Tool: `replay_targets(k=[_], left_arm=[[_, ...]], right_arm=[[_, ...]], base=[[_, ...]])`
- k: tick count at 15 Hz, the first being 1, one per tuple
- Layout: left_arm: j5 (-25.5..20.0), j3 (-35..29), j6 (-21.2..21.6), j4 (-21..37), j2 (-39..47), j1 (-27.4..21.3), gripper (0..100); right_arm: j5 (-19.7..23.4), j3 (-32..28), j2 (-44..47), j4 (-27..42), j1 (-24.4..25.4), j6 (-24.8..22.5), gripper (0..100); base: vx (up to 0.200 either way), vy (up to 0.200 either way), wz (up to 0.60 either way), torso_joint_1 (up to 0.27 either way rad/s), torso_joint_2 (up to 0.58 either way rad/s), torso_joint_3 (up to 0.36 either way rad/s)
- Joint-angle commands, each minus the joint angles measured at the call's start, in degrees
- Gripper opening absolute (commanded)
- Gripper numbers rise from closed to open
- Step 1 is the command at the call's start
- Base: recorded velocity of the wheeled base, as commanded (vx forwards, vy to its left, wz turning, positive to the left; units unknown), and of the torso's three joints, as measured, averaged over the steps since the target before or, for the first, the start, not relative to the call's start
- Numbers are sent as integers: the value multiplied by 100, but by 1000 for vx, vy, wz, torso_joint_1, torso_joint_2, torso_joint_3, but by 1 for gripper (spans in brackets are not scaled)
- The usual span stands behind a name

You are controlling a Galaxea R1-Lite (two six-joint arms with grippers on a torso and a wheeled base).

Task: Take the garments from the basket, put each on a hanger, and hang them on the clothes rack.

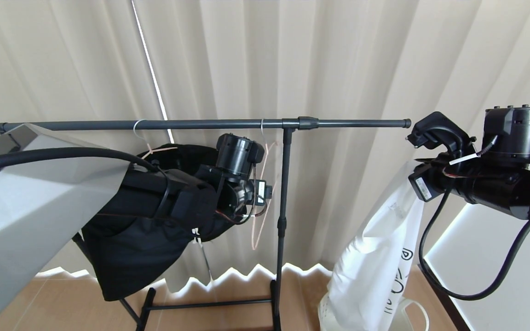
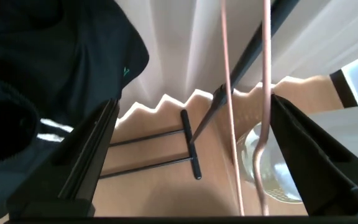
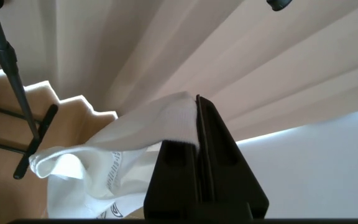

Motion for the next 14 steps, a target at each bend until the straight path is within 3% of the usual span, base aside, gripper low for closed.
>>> replay_targets(k=[1,11,14], left_arm=[[36,259,-11,-28,-61,4,100],[36,461,-37,-72,-44,-119,100],[45,408,-72,-477,106,-93,100]], right_arm=[[1,8,-8,-3,3,-1,0],[1,8,-8,-3,3,-1,0],[1,8,-17,6,3,-1,0]], base=[[0,0,0,0,0,0],[0,0,0,0,0,0],[0,0,0,0,0,0]])
